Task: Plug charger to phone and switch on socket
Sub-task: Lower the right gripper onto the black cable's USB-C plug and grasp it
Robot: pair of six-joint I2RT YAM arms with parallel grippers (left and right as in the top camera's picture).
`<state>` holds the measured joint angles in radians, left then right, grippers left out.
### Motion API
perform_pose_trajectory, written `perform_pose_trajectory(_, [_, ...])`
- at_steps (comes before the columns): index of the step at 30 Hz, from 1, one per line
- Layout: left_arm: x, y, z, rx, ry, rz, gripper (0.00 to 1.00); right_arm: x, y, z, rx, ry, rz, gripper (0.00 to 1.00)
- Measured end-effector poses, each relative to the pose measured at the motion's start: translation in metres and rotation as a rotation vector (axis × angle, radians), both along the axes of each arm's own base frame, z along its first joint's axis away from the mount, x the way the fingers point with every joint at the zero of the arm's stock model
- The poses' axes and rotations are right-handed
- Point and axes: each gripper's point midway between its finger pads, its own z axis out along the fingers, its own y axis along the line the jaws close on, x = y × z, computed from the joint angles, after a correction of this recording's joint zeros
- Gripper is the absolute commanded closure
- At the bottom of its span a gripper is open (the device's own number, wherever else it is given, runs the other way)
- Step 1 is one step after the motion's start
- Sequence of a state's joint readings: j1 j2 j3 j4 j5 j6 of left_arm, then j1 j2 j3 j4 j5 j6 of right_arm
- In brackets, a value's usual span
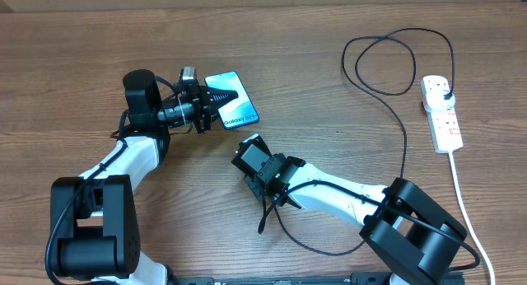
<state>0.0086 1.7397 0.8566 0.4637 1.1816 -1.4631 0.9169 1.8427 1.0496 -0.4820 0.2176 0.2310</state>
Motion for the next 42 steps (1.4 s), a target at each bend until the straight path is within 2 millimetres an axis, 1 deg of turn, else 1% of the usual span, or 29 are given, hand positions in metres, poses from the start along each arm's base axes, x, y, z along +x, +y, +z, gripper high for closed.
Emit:
perform_pose_trajectory(7, [-0.0001,0.0,0.0,0.0,0.0,0.0,0.96,-0.0009,0.0012,-0.0005,-0.003,0.003,0.024,0.57])
perform_pose_trajectory(14, [0.0,0.0,0.0,0.0,0.0,0.0,0.95,-0.0014,0.0025,-0.0048,-0.011,0.008,0.047,0.63])
perform_pose_trajectory(16, [0.0,0.0,0.0,0.0,0.0,0.0,0.95,-0.0016,0.0031,-0.0049,-0.009,0.009,0.051,0.66])
perform_pose_trajectory(20, [-0.0001,0.0,0.0,0.0,0.0,0.0,0.95,-0.0023,0.0035,-0.0052,-0.007,0.012,0.054,0.74])
perform_pose_trajectory(25, [0.0,0.0,0.0,0.0,0.001,0.0,0.96,-0.0023,0.0048,-0.0057,-0.004,0.016,0.055,0.8])
perform_pose_trajectory(29, [0.0,0.0,0.0,0.0,0.001,0.0,0.96,-0.0019,0.0071,-0.0062,0.0,0.019,0.058,0.89])
perform_pose_trajectory(31, [-0.0001,0.0,0.0,0.0,0.001,0.0,0.96,-0.0021,0.0073,-0.0066,0.001,0.021,0.058,0.96])
perform_pose_trajectory(36, [0.0,0.0,0.0,0.0,0.001,0.0,0.96,-0.0027,0.0067,-0.0066,-0.004,0.026,0.057,0.96])
perform_pose_trajectory(42, [0.0001,0.0,0.0,0.0,0.001,0.0,0.95,-0.0072,-0.0013,-0.0072,-0.033,0.057,0.028,0.96])
